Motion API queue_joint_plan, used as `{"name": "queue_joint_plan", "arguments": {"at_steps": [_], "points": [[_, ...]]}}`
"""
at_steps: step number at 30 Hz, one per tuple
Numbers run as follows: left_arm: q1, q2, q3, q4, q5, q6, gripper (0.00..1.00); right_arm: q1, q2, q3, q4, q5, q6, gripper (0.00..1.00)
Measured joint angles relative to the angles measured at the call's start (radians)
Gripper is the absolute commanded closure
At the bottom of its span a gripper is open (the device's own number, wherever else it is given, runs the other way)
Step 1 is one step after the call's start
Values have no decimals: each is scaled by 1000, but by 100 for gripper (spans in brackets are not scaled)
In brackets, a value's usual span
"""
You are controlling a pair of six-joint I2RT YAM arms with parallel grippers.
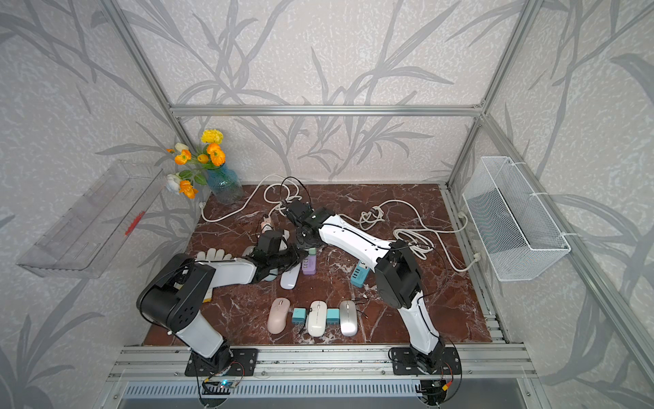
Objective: Unplug the wireless mouse
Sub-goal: Remove the power cord from the plug, then place the power cord at the center of the board.
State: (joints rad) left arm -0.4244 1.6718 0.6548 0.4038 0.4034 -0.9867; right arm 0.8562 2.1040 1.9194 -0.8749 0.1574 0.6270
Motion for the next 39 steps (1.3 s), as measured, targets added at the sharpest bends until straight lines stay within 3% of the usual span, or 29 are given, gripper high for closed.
{"name": "queue_joint_plan", "arguments": {"at_steps": [18,25,32,39], "points": [[0,0,0,-1,0,2,100,0,9,-16,-7,2,-11,83],[0,0,33,-61,-3,35,100,0,-230,-260,11,-23,-51,87],[0,0,50,-98,-4,59,100,6,-501,-523,101,-269,-182,90],[0,-2,52,-103,-4,69,100,11,-458,-667,164,-534,-290,91]]}}
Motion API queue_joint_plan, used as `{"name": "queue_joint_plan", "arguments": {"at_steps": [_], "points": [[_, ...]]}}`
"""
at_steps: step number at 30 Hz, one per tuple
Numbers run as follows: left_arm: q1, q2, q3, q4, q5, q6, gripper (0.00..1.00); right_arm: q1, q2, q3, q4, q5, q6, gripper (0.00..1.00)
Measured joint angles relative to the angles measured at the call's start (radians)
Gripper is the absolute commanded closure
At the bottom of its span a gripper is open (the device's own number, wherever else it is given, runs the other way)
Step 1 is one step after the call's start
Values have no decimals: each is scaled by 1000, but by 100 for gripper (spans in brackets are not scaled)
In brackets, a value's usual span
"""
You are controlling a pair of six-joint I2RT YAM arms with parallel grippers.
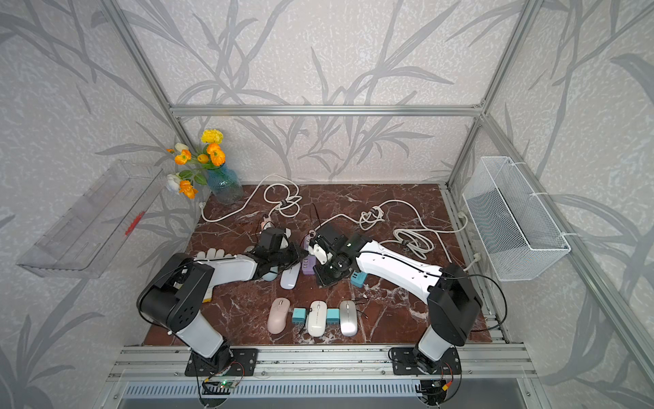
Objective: Unplug the wireless mouse
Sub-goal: Place the power cord at the center of the board.
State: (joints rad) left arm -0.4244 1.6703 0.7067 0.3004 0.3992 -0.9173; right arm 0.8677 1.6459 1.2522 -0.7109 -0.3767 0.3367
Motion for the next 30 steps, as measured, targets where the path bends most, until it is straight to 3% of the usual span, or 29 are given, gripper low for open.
{"name": "queue_joint_plan", "arguments": {"at_steps": [5,9,12,14,17,23,30], "points": [[0,-1,1,-3,0,1,100,6,72,-16,58,-104,-21,90],[0,-1,1,-3,0,1,100,6,122,-25,100,-104,5,88],[0,-1,1,-3,0,1,100,6,159,-27,113,-64,39,73],[0,-2,1,-3,0,1,100,6,169,-33,119,-42,68,59],[0,-2,1,-5,-1,1,100,5,163,-39,126,-26,91,47],[0,-2,1,-5,-1,1,100,2,81,-50,111,22,103,45],[0,-2,0,-3,0,-1,100,-34,19,39,46,286,174,46]]}}
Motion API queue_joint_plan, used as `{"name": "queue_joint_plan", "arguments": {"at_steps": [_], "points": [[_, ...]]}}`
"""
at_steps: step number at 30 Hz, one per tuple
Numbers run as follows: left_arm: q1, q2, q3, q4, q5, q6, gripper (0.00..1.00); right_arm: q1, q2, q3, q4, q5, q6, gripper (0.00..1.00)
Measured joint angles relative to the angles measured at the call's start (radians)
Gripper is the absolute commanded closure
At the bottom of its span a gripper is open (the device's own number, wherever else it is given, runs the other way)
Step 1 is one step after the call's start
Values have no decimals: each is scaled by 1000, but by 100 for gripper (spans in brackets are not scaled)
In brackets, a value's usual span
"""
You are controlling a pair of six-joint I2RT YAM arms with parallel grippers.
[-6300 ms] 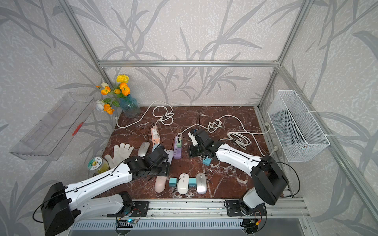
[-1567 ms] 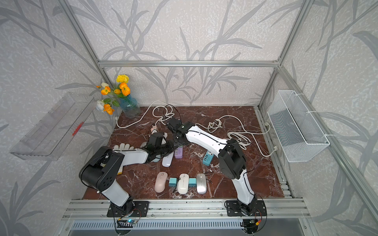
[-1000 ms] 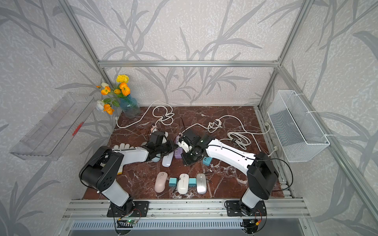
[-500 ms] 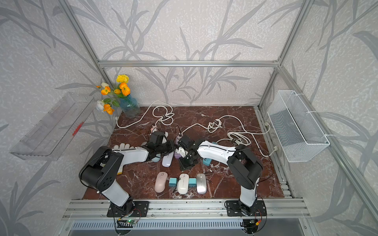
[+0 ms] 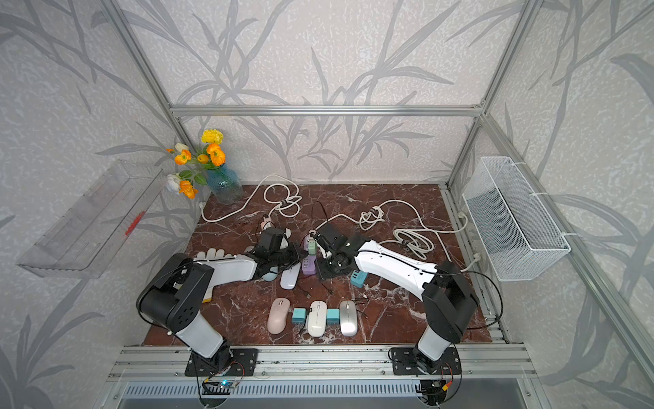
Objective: Unplug the wireless mouse
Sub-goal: Place the power cord at the center of the board, then remove the plug from the socket.
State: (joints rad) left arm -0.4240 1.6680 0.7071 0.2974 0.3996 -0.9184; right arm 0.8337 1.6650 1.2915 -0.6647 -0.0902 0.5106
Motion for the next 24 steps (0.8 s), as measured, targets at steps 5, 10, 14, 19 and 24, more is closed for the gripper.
{"name": "queue_joint_plan", "arguments": {"at_steps": [5,10,14,19,24], "points": [[0,0,-4,8,1,-2,100,-35,149,209,-22,91,40,46],[0,0,-13,26,2,-13,100,-42,315,396,-56,126,66,46],[0,0,-23,44,2,-21,100,-42,416,502,-90,137,85,46],[0,0,-24,48,2,-25,100,-41,493,600,-142,144,92,47],[0,1,-24,51,3,-26,100,-41,543,671,-192,158,95,53]]}}
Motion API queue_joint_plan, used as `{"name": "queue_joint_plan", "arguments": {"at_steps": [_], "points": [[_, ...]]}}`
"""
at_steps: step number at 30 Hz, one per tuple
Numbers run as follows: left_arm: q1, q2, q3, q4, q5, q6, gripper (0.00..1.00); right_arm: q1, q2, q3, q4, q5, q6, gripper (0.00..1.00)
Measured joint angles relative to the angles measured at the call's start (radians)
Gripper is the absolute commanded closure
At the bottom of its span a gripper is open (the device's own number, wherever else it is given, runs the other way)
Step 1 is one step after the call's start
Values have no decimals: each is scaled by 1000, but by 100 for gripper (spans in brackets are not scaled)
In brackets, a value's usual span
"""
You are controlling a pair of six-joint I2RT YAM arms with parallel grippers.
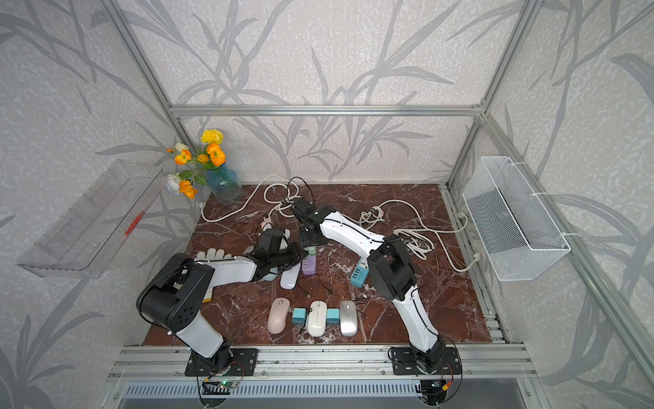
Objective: Unplug the wireless mouse
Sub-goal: Remove the plug from the socket.
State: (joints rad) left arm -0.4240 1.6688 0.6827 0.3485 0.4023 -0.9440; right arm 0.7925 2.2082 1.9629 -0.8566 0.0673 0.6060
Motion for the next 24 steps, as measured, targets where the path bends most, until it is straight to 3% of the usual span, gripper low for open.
{"name": "queue_joint_plan", "arguments": {"at_steps": [7,16,24], "points": [[0,3,0,5,0,0,100,0,50,51,-59,6,3,61],[2,5,1,4,3,0,100,14,70,87,-84,6,8,82],[2,7,14,-21,3,2,100,16,70,98,-101,4,12,84]]}}
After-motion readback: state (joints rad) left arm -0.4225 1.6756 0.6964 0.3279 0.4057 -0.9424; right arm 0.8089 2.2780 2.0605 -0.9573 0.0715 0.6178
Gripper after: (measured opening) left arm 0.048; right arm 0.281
